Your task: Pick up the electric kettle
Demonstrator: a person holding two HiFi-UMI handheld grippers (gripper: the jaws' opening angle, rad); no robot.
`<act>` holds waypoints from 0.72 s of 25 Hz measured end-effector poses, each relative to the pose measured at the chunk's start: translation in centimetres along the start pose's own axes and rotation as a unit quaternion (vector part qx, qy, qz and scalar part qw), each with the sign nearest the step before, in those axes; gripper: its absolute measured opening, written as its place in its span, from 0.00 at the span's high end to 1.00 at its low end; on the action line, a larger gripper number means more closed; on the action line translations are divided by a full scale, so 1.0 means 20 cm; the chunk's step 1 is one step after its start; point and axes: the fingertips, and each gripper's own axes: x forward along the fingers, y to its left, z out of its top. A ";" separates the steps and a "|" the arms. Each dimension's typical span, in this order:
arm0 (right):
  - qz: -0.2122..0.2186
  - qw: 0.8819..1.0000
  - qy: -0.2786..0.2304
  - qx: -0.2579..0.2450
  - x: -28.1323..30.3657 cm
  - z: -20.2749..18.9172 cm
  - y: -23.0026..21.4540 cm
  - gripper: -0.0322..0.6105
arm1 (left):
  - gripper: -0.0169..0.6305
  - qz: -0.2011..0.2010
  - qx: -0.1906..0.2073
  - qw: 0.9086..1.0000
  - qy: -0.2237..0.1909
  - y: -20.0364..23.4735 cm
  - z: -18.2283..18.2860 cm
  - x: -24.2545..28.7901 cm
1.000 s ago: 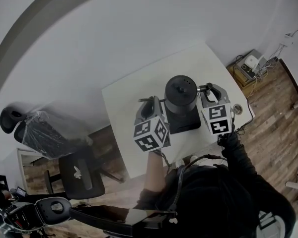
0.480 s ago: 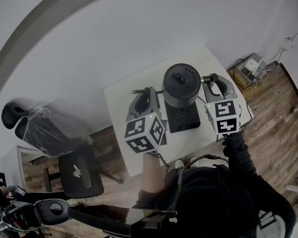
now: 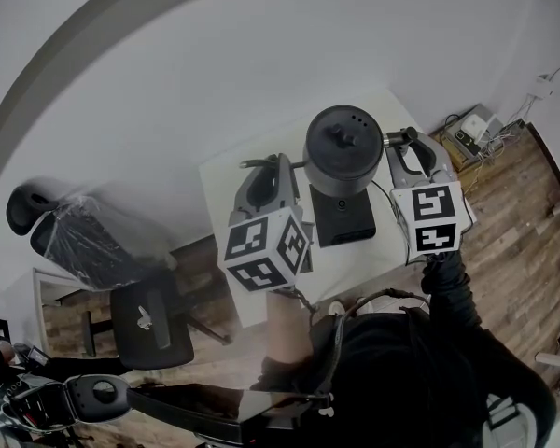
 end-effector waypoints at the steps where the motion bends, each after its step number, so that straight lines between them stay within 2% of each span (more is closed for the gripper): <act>1: -0.001 1.000 -0.002 -0.002 0.00 0.01 0.00 0.79 | 0.91 0.000 -0.001 1.000 -0.001 0.00 0.00 0.00; 18: -0.008 1.000 -0.003 -0.007 -0.02 0.00 0.00 0.79 | 0.91 0.004 -0.004 1.000 -0.003 0.00 -0.01 -0.02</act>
